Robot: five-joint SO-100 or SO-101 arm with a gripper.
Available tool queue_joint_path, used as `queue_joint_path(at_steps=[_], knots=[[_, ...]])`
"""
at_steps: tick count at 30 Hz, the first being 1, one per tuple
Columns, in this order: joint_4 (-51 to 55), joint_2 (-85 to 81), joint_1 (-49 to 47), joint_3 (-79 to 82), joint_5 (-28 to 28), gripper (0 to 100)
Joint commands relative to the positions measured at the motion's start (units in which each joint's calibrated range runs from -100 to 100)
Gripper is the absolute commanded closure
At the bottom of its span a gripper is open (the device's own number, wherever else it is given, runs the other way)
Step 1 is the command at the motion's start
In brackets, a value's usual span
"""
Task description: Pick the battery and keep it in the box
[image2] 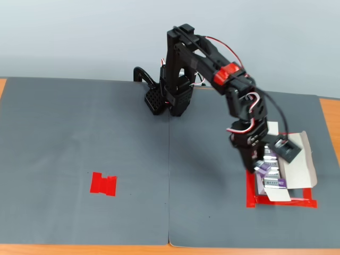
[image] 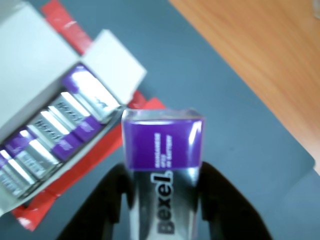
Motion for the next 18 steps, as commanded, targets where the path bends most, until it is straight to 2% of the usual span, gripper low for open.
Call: queue_joint_path(at_steps=[1, 18], knots=[[-0.6, -1.8, -4.0, -3.8, -0.2, 98], [-0.4, 5.3, -13.3, -3.8, 0.1, 98]])
